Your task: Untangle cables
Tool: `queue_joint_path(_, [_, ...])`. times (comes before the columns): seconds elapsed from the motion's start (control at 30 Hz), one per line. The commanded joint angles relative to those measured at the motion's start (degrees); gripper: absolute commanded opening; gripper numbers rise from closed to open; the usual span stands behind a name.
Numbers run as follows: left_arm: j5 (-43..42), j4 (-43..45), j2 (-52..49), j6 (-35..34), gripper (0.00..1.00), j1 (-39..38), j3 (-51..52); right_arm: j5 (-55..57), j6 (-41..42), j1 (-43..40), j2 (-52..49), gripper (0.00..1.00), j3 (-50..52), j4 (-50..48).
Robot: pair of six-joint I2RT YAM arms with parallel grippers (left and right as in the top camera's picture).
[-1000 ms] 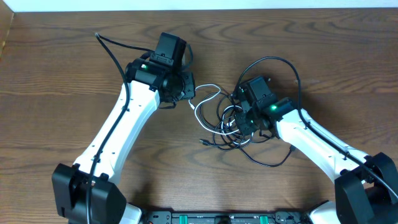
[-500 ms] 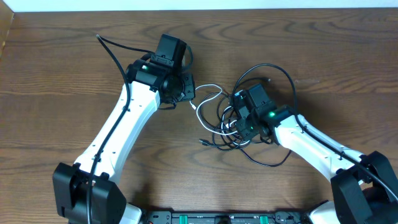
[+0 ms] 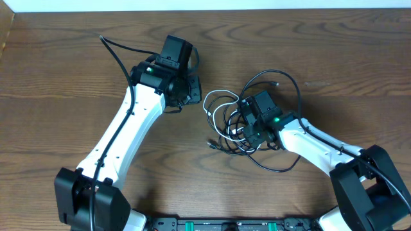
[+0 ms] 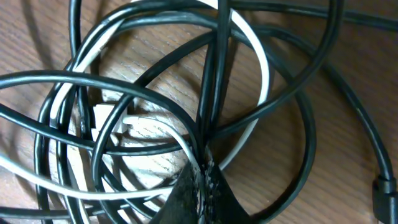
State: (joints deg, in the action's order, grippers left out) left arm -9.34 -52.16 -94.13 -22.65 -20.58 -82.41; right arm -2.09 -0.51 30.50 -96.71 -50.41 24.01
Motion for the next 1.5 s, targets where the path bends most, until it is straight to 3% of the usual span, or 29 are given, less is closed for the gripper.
queue_joint_path(0.0, [-1.0,-0.1,-0.2,0.5,0.34,-0.1,0.5,-1.3,2.8,-1.0,2.4,0.01,-4.0,4.9])
queue_joint_path(0.13, [-3.0,0.0,-0.2,1.3,0.34,-0.1,0.5,-17.6,2.7,-9.9,10.1,0.01,-13.3,16.3])
queue_joint_path(0.27, [-13.0,1.6,-0.2,8.7,0.34,-0.1,0.5,-33.5,0.3,-18.5,11.0,0.01,-13.6,19.4])
queue_joint_path(0.37, [-13.1,2.0,-0.2,9.0,0.34,-0.1,0.5,-31.0,-1.3,-20.3,10.7,0.01,-13.6,21.6])
queue_joint_path(0.4, [-13.1,2.3,-0.2,8.9,0.34,-0.1,0.5,-28.7,-1.4,-19.9,10.3,0.05,-13.5,22.7])
queue_joint_path(0.47, [-13.1,3.0,-0.2,8.9,0.34,-0.1,0.5,-27.8,-3.5,-18.6,8.9,0.26,-12.6,23.8])
queue_joint_path(0.53, [-13.1,3.2,-0.2,8.9,0.34,-0.1,0.5,-25.4,-3.5,-17.3,5.9,0.34,-11.0,23.2])
queue_joint_path(0.63, [-13.1,3.1,-0.2,8.9,0.34,-0.1,0.5,-27.1,-5.7,-16.9,-0.2,0.31,-9.9,20.7])
queue_joint_path(0.83, [-13.1,3.0,-0.2,8.9,0.34,-0.1,0.5,-43.4,-16.5,-17.0,-12.0,0.2,-9.9,19.4])
queue_joint_path(0.97, [-12.5,3.0,-0.2,8.9,0.34,-0.1,0.5,-43.5,-16.4,-17.9,-12.6,0.06,-10.0,18.4])
queue_joint_path(1.17, [-12.5,3.0,-0.2,8.9,0.34,-0.1,0.5,-43.6,-15.8,-23.3,-12.6,0.05,-10.2,17.2])
queue_joint_path(1.2, [-12.5,3.0,-0.2,8.9,0.34,-0.1,0.5,-44.0,-14.9,-23.3,-12.6,0.01,-10.2,17.4])
queue_joint_path(1.4, [-12.5,3.0,-0.2,8.9,0.34,-0.1,0.5,-49.4,-14.9,-22.5,-12.6,0.01,-10.2,17.1])
queue_joint_path(1.47, [-12.5,3.0,-0.2,8.9,0.34,-0.1,0.5,-47.2,-10.9,-22.6,-12.6,0.01,-10.3,16.0])
